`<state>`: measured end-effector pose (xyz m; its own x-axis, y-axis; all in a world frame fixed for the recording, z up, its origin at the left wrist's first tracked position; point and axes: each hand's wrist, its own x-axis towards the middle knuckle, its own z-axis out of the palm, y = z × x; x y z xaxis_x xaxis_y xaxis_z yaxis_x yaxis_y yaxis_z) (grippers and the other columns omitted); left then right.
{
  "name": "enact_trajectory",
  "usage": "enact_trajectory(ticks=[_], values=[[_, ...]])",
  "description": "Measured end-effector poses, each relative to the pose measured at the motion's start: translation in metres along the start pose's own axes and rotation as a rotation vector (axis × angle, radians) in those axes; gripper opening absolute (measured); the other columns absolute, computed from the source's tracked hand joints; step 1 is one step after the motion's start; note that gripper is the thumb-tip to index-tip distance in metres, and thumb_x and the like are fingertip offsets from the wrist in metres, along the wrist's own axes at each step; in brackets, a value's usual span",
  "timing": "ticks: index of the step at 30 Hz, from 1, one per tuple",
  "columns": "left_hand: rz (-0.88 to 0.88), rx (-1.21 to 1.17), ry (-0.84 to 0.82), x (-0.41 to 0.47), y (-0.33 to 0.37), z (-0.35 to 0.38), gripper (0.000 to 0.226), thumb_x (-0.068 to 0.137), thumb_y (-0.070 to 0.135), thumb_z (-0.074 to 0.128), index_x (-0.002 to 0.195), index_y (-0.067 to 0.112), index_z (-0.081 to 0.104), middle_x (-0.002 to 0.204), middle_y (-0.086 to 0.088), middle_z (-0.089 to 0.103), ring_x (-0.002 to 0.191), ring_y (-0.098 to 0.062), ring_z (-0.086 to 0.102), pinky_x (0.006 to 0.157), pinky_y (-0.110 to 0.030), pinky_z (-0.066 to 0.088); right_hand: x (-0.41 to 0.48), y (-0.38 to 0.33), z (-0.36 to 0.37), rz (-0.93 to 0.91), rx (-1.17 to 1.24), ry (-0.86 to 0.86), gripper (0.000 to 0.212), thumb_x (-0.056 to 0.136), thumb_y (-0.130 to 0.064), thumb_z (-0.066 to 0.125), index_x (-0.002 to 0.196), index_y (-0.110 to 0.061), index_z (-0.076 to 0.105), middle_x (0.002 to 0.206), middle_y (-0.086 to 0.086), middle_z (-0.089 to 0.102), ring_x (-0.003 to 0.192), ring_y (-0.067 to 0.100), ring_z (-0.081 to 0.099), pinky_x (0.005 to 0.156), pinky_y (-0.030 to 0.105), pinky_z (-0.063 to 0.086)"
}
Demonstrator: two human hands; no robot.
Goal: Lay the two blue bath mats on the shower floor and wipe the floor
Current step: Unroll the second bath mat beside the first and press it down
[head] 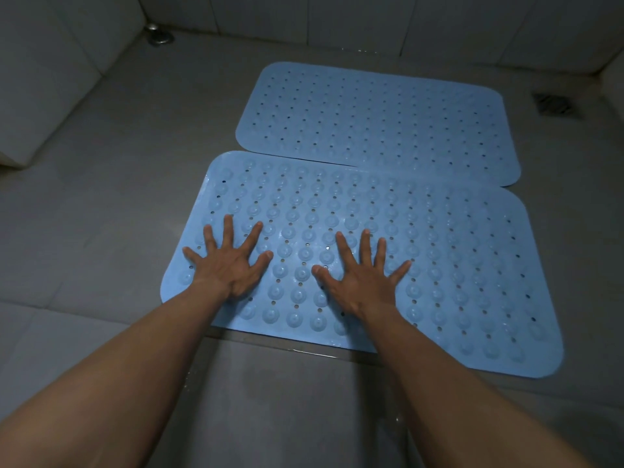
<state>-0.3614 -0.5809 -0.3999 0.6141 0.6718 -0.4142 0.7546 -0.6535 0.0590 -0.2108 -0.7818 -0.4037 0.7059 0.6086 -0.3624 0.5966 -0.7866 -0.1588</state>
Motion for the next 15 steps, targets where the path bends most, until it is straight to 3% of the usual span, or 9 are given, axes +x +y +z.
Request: enact_trajectory(ticks=[15], values=[[-0.051, -0.022, -0.056, 0.007, -0.003, -0.014, 0.074, 0.08, 0.088, 0.008, 0.144, 0.061, -0.019, 0.162, 0.0, -0.03, 0.148, -0.04, -0.021, 0.111, -0.075, -0.001, 0.007, -0.004, -0.002, -0.007, 0.02, -0.028, 0.093, 0.073, -0.095, 0.004, 0.149, -0.049, -0.022, 0.158, 0.001, -0.035, 0.144, 0.034, -0.032, 0.102, 0.078, -0.019]])
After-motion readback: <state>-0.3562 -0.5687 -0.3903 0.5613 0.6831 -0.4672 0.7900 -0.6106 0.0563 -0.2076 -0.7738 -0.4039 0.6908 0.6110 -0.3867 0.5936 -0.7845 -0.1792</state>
